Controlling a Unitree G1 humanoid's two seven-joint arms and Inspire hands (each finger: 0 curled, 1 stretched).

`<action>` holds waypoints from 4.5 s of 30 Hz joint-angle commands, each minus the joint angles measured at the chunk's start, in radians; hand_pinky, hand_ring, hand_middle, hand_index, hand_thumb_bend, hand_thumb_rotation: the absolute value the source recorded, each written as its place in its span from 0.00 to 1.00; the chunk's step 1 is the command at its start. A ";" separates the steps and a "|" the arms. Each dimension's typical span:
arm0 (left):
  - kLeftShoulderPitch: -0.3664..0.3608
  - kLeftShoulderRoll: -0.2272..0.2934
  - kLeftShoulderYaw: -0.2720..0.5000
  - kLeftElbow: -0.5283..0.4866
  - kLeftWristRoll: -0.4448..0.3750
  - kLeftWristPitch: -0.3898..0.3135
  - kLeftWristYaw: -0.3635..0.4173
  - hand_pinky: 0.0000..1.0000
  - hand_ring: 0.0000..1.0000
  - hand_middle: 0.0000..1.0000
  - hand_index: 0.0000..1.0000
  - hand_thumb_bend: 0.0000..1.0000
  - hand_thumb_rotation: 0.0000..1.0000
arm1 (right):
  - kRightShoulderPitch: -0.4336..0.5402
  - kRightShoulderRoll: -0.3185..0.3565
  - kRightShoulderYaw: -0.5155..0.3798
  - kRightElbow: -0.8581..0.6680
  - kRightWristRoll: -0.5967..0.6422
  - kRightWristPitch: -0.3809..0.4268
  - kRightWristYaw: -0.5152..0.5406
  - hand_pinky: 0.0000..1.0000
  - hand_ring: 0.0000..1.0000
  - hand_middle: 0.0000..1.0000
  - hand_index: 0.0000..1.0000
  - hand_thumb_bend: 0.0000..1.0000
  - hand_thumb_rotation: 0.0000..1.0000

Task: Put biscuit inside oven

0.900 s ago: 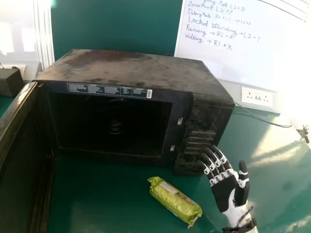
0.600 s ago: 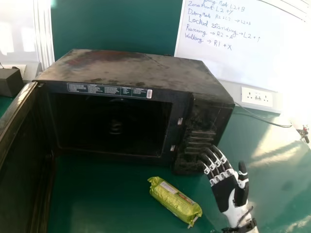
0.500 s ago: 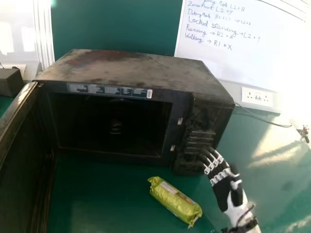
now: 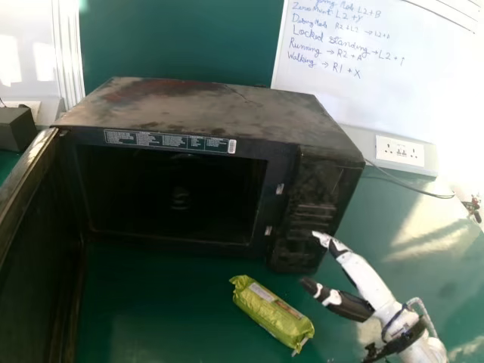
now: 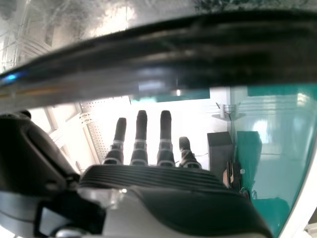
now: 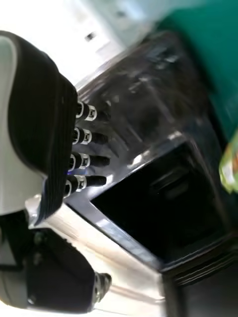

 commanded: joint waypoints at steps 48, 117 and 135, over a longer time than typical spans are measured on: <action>0.115 0.031 0.141 -0.355 0.400 0.073 0.197 0.95 0.85 0.87 0.87 1.00 0.72 | -0.019 -0.349 0.235 -0.262 -0.539 0.205 -0.084 0.76 0.95 0.94 0.92 0.78 0.85; 0.211 -0.061 -0.053 -0.182 -0.246 0.129 -0.100 0.91 0.83 0.85 0.85 1.00 0.68 | -0.156 -0.250 0.495 -0.015 -0.683 0.302 -0.240 1.00 1.00 1.00 1.00 1.00 0.84; 0.222 -0.077 -0.064 -0.203 -0.239 0.121 -0.099 0.89 0.82 0.85 0.85 0.96 0.68 | -0.121 -0.244 0.500 -0.121 -0.713 0.376 -0.263 1.00 1.00 1.00 1.00 1.00 0.85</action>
